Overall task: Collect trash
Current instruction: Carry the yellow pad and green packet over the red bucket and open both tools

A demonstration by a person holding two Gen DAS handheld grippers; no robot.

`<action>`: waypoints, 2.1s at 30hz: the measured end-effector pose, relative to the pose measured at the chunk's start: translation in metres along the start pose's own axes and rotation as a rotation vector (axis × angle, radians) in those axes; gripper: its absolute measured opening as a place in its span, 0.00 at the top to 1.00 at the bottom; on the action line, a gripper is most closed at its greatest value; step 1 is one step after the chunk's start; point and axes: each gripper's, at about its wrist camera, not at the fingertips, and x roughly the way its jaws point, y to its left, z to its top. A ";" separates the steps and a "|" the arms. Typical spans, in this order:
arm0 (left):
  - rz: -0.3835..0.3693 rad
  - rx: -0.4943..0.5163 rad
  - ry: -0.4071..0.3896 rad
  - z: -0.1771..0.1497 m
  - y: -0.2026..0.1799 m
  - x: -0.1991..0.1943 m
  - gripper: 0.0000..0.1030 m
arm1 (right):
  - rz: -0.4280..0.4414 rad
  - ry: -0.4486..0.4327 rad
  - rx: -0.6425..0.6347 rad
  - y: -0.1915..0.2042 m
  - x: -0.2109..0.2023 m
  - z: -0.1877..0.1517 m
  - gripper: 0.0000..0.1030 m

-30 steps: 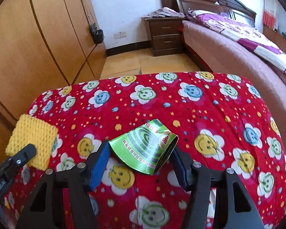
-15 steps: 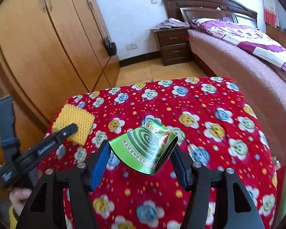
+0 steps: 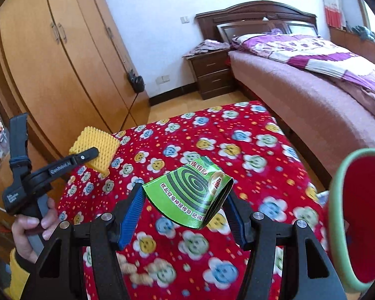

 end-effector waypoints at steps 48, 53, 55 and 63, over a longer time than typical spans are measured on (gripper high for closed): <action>-0.451 0.345 0.192 -0.104 -0.276 -0.025 0.90 | -0.225 -0.205 0.376 -0.190 -0.162 -0.084 0.39; -0.463 0.386 0.229 -0.115 -0.298 -0.008 0.90 | -0.239 -0.200 0.400 -0.203 -0.160 -0.088 0.39; -0.469 0.398 0.238 -0.119 -0.305 -0.002 0.90 | -0.241 -0.195 0.412 -0.208 -0.158 -0.090 0.39; -0.432 0.429 0.272 -0.131 -0.322 0.022 0.85 | -0.257 -0.183 0.444 -0.223 -0.155 -0.096 0.39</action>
